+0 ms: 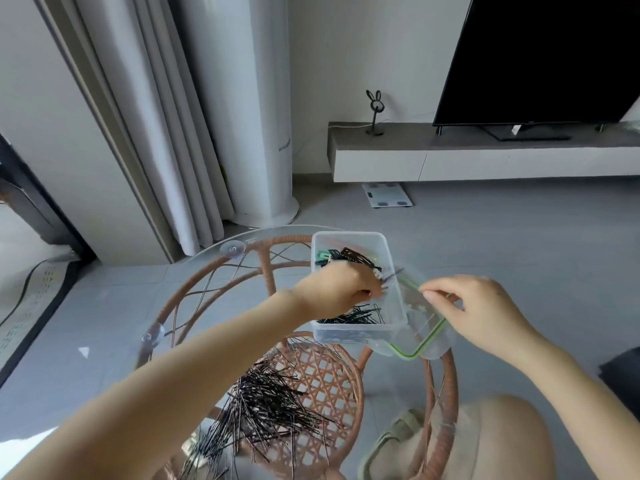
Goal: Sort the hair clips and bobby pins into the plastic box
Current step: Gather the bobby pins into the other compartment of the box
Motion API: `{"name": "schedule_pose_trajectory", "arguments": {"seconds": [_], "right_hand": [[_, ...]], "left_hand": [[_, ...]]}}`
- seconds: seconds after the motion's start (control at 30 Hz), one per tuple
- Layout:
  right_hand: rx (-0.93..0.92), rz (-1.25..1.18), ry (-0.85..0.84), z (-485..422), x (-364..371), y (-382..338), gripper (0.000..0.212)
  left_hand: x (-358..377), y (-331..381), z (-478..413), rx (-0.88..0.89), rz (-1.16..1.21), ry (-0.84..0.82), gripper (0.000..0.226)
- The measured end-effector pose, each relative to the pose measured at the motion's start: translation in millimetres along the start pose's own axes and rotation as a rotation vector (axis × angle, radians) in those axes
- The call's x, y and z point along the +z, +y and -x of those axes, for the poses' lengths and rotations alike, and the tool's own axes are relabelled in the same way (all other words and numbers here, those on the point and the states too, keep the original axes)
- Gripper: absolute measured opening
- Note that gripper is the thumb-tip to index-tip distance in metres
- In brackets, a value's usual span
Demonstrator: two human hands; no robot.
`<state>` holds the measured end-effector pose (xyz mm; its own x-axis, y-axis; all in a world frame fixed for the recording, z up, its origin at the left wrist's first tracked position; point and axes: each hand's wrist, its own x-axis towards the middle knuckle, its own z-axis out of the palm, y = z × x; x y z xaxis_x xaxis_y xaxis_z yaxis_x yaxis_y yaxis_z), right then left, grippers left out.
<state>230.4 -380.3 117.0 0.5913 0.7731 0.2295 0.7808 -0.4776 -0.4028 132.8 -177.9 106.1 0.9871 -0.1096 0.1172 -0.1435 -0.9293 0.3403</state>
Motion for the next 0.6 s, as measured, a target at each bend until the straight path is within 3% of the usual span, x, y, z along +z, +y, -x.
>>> {"name": "schedule_pose_trajectory", "arguments": {"seconds": [0.1,0.17,0.33,0.47,0.53,0.6], "right_hand": [[-0.002,0.023,-0.028,5.5,0.5,3.7,0.014],[-0.009,0.029,-0.042,6.4,2.8,2.4,0.013],[-0.11,0.018,0.019,9.4,9.3,-17.2,0.012],[-0.193,-0.118,-0.015,25.8,19.3,-48.0,0.031],[-0.164,-0.154,-0.107,38.9,30.2,-60.8,0.035],[-0.104,-0.067,-0.312,54.5,45.9,-70.4,0.049]], "left_hand": [[13.0,-2.2,0.1,-0.087,-0.038,-0.241,0.019],[10.8,-4.0,1.1,-0.158,0.008,-0.279,0.021],[-18.4,-7.9,16.8,-0.253,0.211,-0.175,0.02],[-32.7,-14.6,48.2,-0.331,0.195,-0.066,0.028],[-35.7,-16.6,73.0,-0.374,0.146,0.034,0.029],[-32.9,-16.7,108.5,-0.472,0.068,0.1,0.03]]}}
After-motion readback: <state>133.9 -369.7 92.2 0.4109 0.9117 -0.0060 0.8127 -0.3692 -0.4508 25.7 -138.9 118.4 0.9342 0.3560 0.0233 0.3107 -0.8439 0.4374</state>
